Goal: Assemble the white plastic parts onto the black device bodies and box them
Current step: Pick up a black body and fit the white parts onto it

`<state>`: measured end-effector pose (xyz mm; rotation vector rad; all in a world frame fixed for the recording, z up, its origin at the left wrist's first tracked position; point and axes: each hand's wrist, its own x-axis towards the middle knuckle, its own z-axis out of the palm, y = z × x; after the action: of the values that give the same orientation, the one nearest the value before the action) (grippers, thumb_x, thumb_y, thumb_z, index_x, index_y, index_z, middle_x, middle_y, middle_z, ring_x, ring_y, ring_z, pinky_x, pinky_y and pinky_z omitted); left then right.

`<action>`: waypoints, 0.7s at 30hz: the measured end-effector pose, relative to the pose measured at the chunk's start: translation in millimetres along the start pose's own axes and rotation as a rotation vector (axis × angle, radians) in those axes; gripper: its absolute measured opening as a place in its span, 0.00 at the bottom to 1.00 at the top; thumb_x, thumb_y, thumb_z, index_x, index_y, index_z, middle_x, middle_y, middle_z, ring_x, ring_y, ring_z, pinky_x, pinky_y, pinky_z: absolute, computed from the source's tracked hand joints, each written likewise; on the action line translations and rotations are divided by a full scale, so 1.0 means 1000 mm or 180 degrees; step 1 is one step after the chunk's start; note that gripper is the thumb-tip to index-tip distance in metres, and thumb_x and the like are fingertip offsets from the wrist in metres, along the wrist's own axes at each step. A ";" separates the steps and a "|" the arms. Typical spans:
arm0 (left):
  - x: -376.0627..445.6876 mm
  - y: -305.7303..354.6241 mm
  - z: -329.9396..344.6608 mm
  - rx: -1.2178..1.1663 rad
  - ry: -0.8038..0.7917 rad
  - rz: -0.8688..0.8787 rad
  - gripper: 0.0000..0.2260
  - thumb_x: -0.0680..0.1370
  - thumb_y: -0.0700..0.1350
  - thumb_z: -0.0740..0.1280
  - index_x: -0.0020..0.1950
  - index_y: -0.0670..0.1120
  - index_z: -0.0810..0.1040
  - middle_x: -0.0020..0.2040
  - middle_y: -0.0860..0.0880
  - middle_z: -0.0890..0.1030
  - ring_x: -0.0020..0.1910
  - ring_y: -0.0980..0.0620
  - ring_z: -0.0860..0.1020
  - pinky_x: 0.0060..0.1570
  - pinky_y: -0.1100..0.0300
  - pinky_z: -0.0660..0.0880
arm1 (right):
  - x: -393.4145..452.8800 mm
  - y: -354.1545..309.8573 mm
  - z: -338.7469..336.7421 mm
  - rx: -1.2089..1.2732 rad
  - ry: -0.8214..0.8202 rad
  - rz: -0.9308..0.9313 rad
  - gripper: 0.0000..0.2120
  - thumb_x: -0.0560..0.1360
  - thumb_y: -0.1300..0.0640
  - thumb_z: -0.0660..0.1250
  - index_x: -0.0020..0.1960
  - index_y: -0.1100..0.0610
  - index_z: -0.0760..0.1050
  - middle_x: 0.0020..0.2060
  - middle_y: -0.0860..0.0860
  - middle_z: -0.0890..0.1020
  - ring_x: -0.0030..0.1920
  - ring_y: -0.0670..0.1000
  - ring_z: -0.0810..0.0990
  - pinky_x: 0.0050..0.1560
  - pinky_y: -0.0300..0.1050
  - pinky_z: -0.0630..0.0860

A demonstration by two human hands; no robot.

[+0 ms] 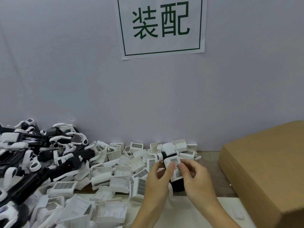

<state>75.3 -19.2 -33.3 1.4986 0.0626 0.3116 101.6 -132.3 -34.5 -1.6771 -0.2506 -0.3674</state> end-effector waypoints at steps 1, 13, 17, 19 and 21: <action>-0.001 -0.001 0.000 -0.0103 -0.0191 -0.0060 0.11 0.77 0.47 0.73 0.59 0.50 0.79 0.50 0.49 0.87 0.51 0.50 0.85 0.57 0.43 0.80 | 0.001 -0.001 -0.001 -0.0019 0.0076 -0.0008 0.13 0.81 0.60 0.65 0.45 0.42 0.79 0.40 0.40 0.84 0.46 0.34 0.81 0.43 0.26 0.75; 0.005 -0.016 0.007 0.0763 -0.0454 0.0634 0.21 0.74 0.35 0.72 0.60 0.58 0.80 0.51 0.56 0.86 0.52 0.55 0.84 0.49 0.54 0.83 | 0.002 -0.004 -0.012 -0.0856 -0.0178 -0.0013 0.05 0.74 0.51 0.73 0.40 0.50 0.83 0.33 0.41 0.85 0.37 0.40 0.83 0.38 0.36 0.79; 0.003 -0.015 0.010 0.0925 -0.0455 0.0697 0.20 0.73 0.34 0.71 0.58 0.56 0.81 0.49 0.59 0.86 0.48 0.61 0.83 0.46 0.61 0.82 | 0.008 -0.009 -0.020 -0.1008 -0.0362 0.0017 0.06 0.74 0.52 0.74 0.39 0.52 0.84 0.33 0.41 0.85 0.36 0.39 0.83 0.33 0.32 0.76; 0.002 -0.014 0.011 0.0958 -0.0442 0.0670 0.21 0.72 0.33 0.71 0.57 0.55 0.81 0.48 0.59 0.86 0.49 0.61 0.84 0.46 0.62 0.82 | 0.007 -0.010 -0.019 -0.1113 -0.0325 0.0030 0.07 0.74 0.51 0.73 0.38 0.51 0.83 0.32 0.42 0.85 0.35 0.40 0.83 0.33 0.34 0.77; 0.002 -0.013 0.011 0.1043 -0.0355 0.0722 0.21 0.72 0.32 0.69 0.58 0.54 0.82 0.48 0.62 0.85 0.49 0.64 0.83 0.46 0.69 0.79 | 0.004 -0.008 -0.009 -0.1640 -0.0086 -0.0065 0.11 0.74 0.46 0.71 0.37 0.51 0.81 0.32 0.43 0.83 0.36 0.42 0.81 0.36 0.38 0.76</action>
<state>81.5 -29.9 -45.2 1.8504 -0.1532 0.4137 101.5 -140.3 -24.7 -2.1880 -0.2028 -0.4506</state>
